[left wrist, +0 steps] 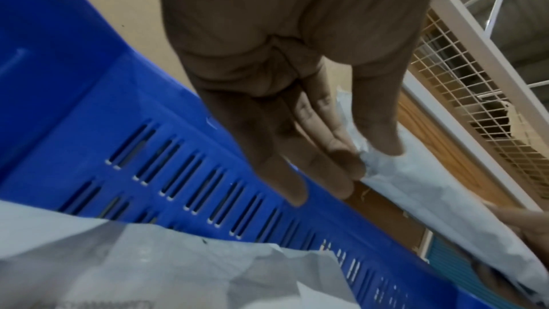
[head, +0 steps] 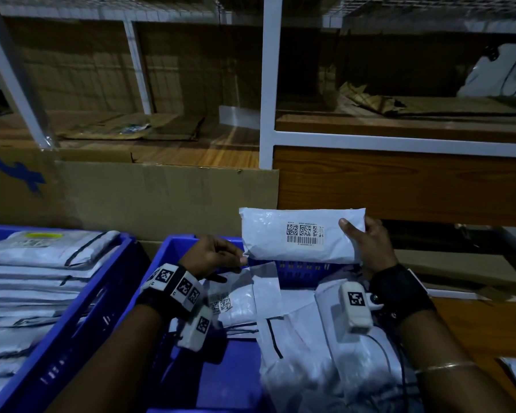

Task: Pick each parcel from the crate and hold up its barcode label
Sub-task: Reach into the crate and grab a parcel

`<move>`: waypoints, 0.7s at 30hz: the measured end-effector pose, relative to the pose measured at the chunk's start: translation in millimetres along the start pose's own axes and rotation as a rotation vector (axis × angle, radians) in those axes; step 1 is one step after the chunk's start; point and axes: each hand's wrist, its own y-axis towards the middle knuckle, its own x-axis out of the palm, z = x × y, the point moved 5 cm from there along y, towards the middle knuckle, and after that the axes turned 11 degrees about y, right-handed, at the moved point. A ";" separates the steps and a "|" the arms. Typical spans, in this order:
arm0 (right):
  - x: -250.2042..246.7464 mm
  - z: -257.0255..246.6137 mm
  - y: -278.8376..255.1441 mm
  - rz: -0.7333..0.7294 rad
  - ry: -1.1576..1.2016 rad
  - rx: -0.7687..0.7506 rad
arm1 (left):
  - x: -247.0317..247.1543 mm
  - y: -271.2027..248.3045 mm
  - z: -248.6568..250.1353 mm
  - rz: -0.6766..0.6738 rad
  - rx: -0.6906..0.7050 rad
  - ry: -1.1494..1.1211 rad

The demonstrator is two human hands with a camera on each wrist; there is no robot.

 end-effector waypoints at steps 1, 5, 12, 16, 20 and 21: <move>0.4 0.6 -0.1 -0.002 -0.006 0.001 | 0.3 -0.3 0.4 0.001 0.006 0.012; 1.0 -1.0 0.0 0.007 -0.033 -0.014 | -0.6 1.4 -1.2 0.024 0.008 0.050; -2.7 -3.2 4.1 0.004 -0.061 -0.057 | -2.3 1.8 -4.6 -0.085 -0.003 0.132; 0.5 -2.5 2.7 -0.021 -0.049 -0.030 | -15.2 8.3 -3.1 0.101 0.000 -0.114; 13.0 -4.6 -1.7 -0.134 -0.160 -0.004 | -24.7 13.5 4.4 0.281 0.094 -0.272; 18.8 -4.8 -4.0 -0.173 -0.177 0.006 | -22.2 13.1 7.5 0.255 0.120 -0.252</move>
